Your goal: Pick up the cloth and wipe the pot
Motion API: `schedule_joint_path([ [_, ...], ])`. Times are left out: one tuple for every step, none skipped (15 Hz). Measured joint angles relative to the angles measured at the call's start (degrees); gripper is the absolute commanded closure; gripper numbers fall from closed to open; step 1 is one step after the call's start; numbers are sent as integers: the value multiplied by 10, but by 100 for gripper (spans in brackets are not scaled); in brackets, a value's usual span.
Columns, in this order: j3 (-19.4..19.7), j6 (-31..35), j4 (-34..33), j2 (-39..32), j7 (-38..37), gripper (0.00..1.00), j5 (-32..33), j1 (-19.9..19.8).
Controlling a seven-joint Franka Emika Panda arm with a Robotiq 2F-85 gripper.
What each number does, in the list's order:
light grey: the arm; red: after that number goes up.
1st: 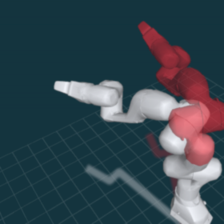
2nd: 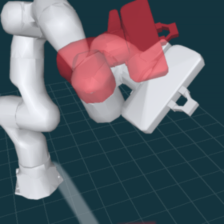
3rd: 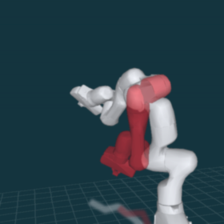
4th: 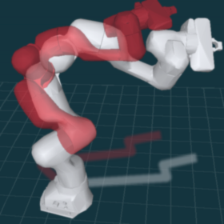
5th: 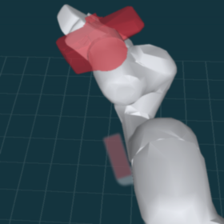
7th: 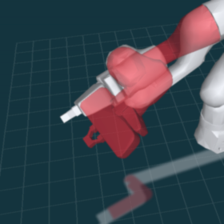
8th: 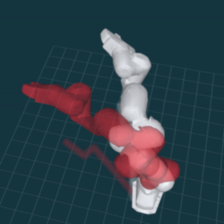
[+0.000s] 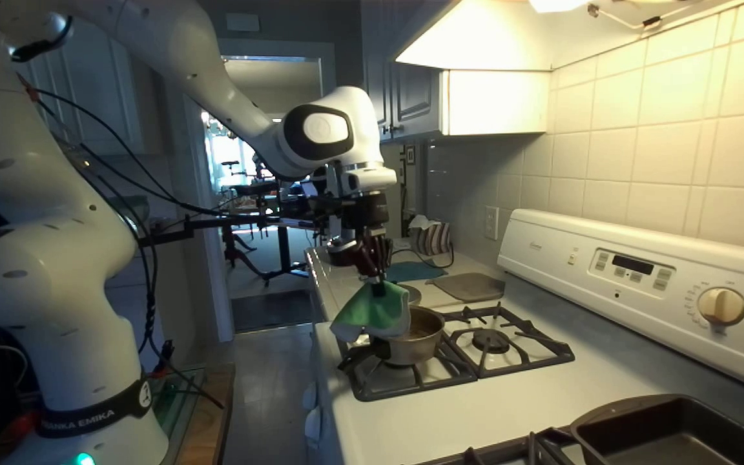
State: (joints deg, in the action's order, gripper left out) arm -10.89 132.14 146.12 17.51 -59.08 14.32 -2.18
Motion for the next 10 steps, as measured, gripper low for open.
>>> schedule_joint_path([
  [2, 12, 3, 0, -8, 99, 1, -4],
  [3, 27, 7, 0, -15, 99, 1, -7],
  [5, 41, 9, 0, -20, 99, 1, -10],
  [6, 54, 10, 0, -23, 99, 2, -13],
  [7, 68, 11, 0, -26, 99, 2, -16],
  [7, 81, 11, 0, -28, 99, 2, -19],
  [7, 95, 11, -1, -31, 99, 2, -22],
  [7, 106, 11, -1, -33, 99, 2, -24],
  [7, 117, 11, -2, -34, 99, 2, -25],
  [7, 127, 11, -4, -34, 99, 2, -26],
])
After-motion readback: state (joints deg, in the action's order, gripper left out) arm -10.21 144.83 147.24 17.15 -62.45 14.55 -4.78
